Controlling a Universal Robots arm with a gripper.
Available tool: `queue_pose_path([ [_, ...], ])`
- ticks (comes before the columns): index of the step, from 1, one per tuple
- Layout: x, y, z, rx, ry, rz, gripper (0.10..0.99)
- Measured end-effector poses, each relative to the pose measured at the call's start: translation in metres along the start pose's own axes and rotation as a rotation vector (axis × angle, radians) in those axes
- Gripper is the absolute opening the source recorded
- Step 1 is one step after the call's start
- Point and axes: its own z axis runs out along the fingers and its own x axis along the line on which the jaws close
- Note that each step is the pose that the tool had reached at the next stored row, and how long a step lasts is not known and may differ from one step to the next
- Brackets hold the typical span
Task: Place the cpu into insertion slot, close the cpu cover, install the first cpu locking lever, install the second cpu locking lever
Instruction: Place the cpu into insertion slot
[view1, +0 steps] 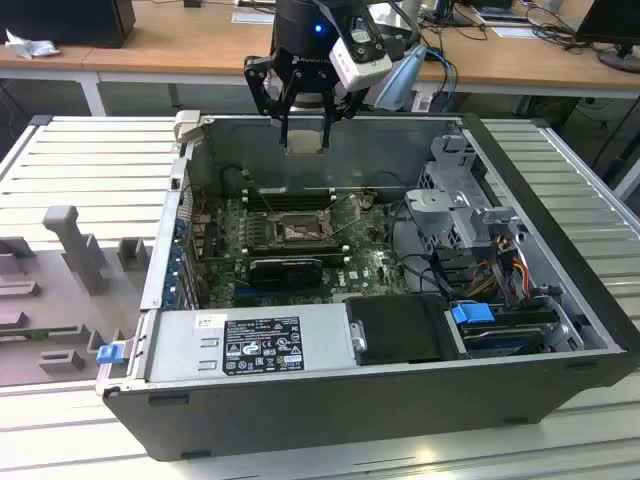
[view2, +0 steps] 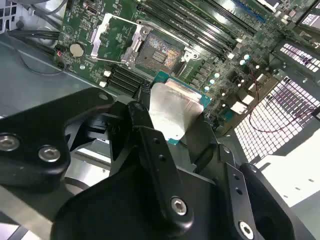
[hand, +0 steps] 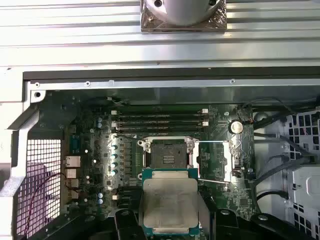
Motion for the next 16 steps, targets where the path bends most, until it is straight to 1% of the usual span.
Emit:
queue_pose_path([
  [2,0.0000,0.0000,0.0000,0.000,-0.0006,0.007,0.529],
  [5,0.0000,0.0000,0.0000,-0.001,-0.0037,0.042,0.529],
  [8,-0.0001,0.0000,0.0001,-0.001,-0.0083,0.092,0.529],
  [10,-0.0001,0.0000,0.0002,-0.001,-0.0100,0.112,0.529],
  [16,-0.0002,-0.0010,0.0024,-0.001,-0.0107,0.119,0.529],
])
